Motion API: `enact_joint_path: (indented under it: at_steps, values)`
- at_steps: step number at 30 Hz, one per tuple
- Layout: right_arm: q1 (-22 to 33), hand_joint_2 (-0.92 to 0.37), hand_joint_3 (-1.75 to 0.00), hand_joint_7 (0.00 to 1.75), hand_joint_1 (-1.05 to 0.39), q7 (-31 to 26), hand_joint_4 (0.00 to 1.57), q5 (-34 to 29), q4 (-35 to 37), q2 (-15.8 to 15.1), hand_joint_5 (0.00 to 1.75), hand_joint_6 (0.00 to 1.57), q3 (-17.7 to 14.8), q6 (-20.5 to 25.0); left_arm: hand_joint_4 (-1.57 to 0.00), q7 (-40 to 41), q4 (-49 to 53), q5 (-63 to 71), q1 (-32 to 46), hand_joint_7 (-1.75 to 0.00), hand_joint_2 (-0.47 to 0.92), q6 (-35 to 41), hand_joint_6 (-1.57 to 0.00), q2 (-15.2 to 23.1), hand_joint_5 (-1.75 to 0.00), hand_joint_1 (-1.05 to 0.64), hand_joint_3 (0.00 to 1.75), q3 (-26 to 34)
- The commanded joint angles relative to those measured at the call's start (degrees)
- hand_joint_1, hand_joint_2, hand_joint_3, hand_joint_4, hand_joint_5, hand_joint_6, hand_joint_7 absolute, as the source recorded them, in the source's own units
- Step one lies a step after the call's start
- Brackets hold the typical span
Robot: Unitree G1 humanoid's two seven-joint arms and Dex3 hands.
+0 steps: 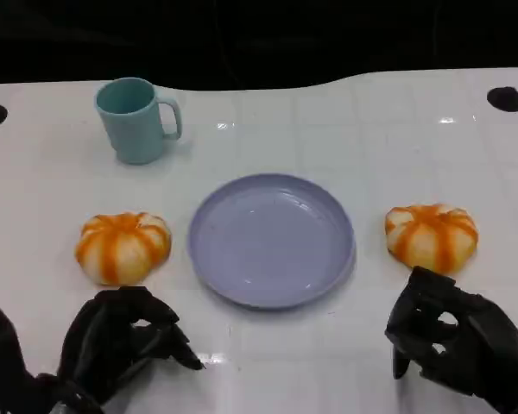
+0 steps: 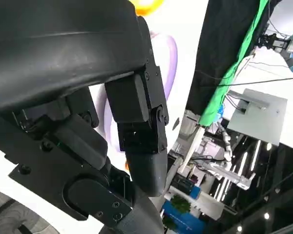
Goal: Grasp the bread from the table and place it into the plate.
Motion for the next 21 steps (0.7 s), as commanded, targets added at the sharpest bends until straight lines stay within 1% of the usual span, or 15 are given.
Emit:
enact_joint_path:
  at_steps: [1,2,4,5,7,11,17,21]
  values:
    - [-0.23,-0.92,-0.34,1.64,-0.51,0.12,0.64,1.52,-2.03,-0.6,1.75,0.46,-1.04,1.64,-1.57,-0.64,0.56,-0.2,-0.46,-0.34,0.61,-0.55,-1.57,1.22,-0.58,-1.05,0.0,0.42]
    - [-0.39,-0.92,-0.34,1.63,-0.51,0.34,0.63,1.46,-2.45,-0.91,1.75,0.46,-1.1,1.39,-1.57,-0.74,0.66,-0.24,-0.53,-0.34,0.61,-0.47,-1.57,1.25,-0.58,-1.05,0.0,0.45]
    - [-0.73,-0.92,-0.31,1.52,-0.52,0.49,0.52,0.93,-3.03,-1.47,1.75,0.41,-1.18,0.42,-1.57,-0.87,0.81,-0.21,-0.61,-0.33,0.62,-0.55,-1.57,1.33,-0.58,-1.05,0.0,0.46]
    - [-1.03,-0.92,-0.31,1.49,-0.52,0.51,0.5,0.39,-2.92,-1.75,1.75,0.4,-1.26,-0.86,-1.57,-0.87,0.9,-0.15,-0.64,-0.33,0.62,-0.61,-1.57,1.36,-0.58,-1.05,0.0,0.46]
    - [-1.57,-0.92,-0.28,1.36,-0.52,0.64,0.47,0.11,-2.83,-2.05,1.65,0.39,-1.47,-2.52,-1.57,-0.73,0.96,0.02,-0.63,-0.33,0.62,-0.81,-1.57,1.38,-0.58,-1.05,0.0,0.42]
    - [-2.04,-0.92,-0.26,1.18,-0.52,0.15,0.42,-0.6,-3.32,-2.53,1.49,0.39,-1.82,-4.53,-1.57,-0.88,0.85,-0.17,-0.55,-0.34,0.62,-0.65,-1.57,1.31,-0.58,-1.05,0.0,0.44]
    - [-3.12,-0.92,-0.26,1.08,-0.48,-0.48,0.42,-1.56,-3.13,-2.93,1.42,0.38,-2.56,-8.18,-1.57,-0.61,0.5,-0.07,-0.36,-0.34,0.62,-0.68,-1.57,1.27,-0.58,-1.05,0.0,0.34]
    - [-3.81,-0.92,-0.25,1.0,-0.47,-1.58,0.41,-3.15,-3.74,-3.46,1.32,0.37,-3.23,-9.22,-1.57,-0.84,0.71,-0.13,-0.48,-0.34,0.62,-0.75,-1.57,1.33,-0.58,-1.05,0.0,0.38]
